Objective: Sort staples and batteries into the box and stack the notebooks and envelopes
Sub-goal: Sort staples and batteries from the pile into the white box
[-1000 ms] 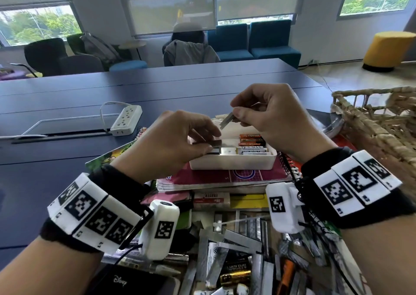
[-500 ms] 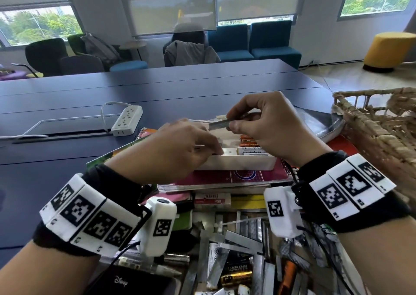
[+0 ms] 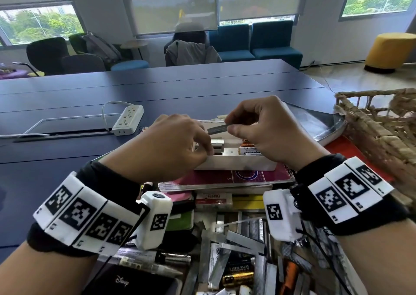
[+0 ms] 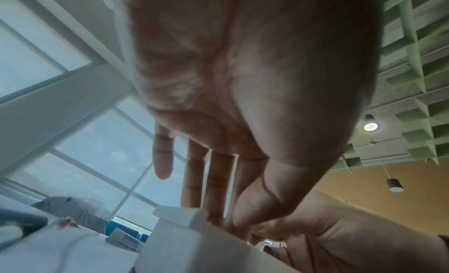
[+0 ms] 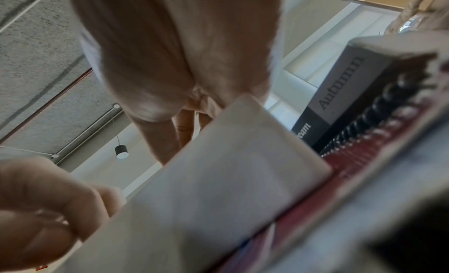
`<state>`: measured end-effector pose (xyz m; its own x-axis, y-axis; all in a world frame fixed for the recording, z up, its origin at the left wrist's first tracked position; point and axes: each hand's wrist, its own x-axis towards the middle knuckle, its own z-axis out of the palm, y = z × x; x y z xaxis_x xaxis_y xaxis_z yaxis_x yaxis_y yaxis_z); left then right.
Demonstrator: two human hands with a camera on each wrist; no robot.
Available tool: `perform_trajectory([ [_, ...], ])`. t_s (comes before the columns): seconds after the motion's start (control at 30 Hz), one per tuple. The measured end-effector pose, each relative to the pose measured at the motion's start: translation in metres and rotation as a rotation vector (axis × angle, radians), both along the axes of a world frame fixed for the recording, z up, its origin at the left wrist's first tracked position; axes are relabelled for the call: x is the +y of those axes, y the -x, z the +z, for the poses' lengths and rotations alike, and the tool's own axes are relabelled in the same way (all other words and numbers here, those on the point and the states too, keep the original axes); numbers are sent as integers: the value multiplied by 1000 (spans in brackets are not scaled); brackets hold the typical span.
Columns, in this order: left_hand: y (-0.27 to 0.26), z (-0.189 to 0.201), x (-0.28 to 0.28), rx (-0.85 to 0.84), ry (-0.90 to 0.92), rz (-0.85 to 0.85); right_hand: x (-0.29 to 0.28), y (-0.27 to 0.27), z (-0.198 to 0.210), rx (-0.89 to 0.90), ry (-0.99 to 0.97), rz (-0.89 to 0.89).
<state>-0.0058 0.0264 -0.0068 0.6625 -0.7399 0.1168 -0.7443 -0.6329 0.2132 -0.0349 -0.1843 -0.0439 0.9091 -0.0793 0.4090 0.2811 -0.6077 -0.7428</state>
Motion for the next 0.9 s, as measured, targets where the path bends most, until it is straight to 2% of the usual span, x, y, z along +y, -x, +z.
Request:
perform_trajectory([
  [0.1,0,-2,1,-32,-36,-3,1,-1,-1,-9,7,-6],
  [0.3,-5,-4,4,-97,249,33,2,-1,-2,-17,35,5],
  [0.4,-8,-5,5,-119,309,46,7,-1,-5,69,136,72],
  [0.5,-12,-9,7,-93,241,60,12,0,-5,105,237,100],
  [0.63,-13,-11,9,-35,148,44,8,0,-3,55,133,50],
  [0.7,-13,-10,10,-20,116,40,8,0,-3,49,146,30],
  [0.9,-13,-10,9,-23,62,52,15,6,0,170,274,118],
])
